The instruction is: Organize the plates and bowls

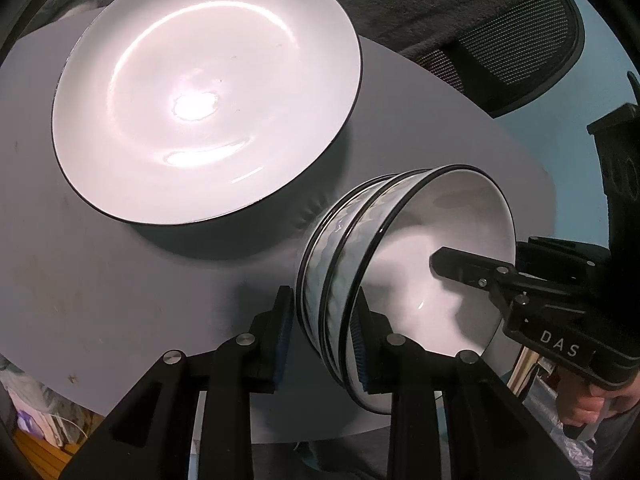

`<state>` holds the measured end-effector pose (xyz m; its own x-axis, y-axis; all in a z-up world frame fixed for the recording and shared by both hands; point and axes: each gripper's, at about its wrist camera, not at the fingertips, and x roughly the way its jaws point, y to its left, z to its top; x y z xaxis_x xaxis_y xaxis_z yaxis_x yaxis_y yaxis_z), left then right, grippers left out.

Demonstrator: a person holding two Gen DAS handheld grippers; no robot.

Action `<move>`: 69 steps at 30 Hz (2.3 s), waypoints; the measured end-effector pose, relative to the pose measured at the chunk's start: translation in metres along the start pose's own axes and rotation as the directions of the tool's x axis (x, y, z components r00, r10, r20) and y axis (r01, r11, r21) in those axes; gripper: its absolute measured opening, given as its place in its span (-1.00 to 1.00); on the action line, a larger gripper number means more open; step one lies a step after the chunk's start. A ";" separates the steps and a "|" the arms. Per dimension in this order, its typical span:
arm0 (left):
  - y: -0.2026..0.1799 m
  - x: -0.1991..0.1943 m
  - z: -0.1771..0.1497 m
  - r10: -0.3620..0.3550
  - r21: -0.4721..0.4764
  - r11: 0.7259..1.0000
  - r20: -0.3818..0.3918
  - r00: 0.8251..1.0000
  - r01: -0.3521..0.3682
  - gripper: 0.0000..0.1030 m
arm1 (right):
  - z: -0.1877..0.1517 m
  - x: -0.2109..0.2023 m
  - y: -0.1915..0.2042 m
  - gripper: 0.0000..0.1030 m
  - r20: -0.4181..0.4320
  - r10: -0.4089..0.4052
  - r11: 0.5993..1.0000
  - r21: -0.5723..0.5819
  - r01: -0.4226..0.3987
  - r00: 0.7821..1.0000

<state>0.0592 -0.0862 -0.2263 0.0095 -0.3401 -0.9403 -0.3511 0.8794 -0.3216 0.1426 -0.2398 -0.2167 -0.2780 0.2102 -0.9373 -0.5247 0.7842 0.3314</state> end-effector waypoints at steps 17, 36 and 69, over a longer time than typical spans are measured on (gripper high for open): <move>-0.003 0.000 0.000 0.029 -0.002 1.000 -0.002 1.000 -0.029 -0.49 | 0.003 0.003 0.002 -0.64 -0.019 -0.012 0.999 -0.038 0.011 1.000; 0.001 -0.022 -0.005 0.071 0.034 0.997 0.003 0.997 -0.071 -0.60 | -0.004 -0.008 0.019 -0.66 0.013 -0.009 1.000 0.014 0.008 1.000; 0.045 -0.076 0.076 0.102 -0.018 0.995 0.107 0.989 -0.100 -0.60 | 0.092 -0.043 0.080 -0.66 0.109 -0.040 0.998 -0.041 0.045 0.993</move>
<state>0.1134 0.0046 -0.1775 0.0738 -0.2114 -0.9746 -0.3669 0.9030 -0.2237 0.1865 -0.1319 -0.1601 -0.1673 0.2411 -0.9560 -0.5694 0.7679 0.2933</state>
